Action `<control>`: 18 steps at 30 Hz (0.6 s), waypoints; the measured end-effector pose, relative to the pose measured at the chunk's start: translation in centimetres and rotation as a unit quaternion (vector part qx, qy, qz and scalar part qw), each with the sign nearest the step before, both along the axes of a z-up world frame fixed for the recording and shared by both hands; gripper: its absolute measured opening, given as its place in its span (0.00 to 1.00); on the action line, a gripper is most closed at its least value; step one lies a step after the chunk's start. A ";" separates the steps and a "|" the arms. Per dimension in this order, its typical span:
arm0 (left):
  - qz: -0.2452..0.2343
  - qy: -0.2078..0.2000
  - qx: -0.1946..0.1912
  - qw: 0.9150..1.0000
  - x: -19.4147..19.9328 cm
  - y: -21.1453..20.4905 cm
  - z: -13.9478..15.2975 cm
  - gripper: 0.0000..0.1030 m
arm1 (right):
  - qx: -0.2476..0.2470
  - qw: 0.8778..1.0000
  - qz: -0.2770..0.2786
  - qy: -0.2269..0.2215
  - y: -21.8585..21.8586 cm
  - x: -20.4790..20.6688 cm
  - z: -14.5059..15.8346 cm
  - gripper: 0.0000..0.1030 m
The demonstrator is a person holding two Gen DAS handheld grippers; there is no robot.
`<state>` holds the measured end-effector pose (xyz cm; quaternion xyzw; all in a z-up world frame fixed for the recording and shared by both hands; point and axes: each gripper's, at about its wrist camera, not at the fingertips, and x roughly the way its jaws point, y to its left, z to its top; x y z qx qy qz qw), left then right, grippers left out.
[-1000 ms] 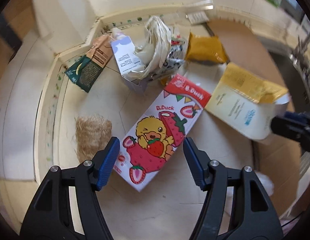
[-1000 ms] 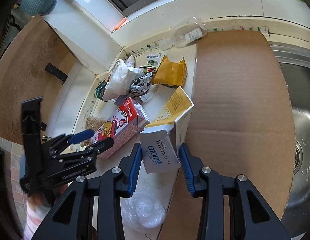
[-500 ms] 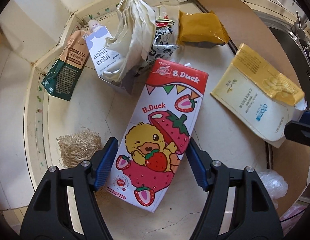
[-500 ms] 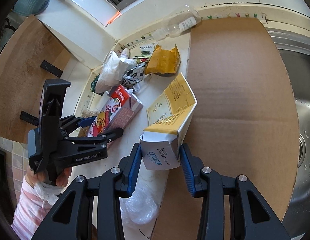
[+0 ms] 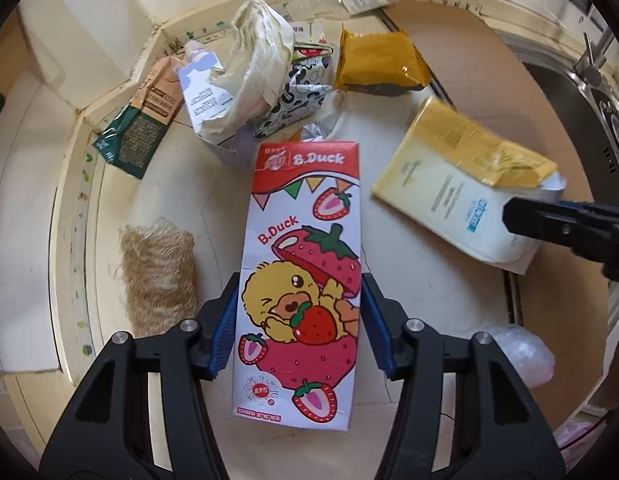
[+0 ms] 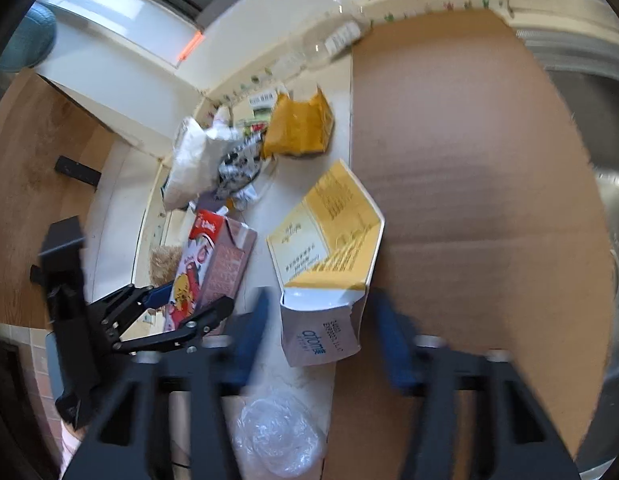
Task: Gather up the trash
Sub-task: 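Grasp the pink B.Duck carton with the left tool while the right holds its carton, then carry both cartons down over the floor trash bin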
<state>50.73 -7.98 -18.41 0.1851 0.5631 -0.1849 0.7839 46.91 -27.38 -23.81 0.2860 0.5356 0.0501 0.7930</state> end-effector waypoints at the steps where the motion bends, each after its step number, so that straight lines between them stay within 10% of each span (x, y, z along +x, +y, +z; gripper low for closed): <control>1: 0.004 -0.003 -0.003 1.000 -0.4 0.1 0.4 0.51 | -0.005 1.000 -0.004 -0.003 0.1 -0.2 0.2 0.36; 18: 0.023 -0.086 -0.049 0.995 -14.0 2.6 11.8 0.51 | -0.063 0.991 0.020 -0.115 3.6 -12.0 10.2 0.35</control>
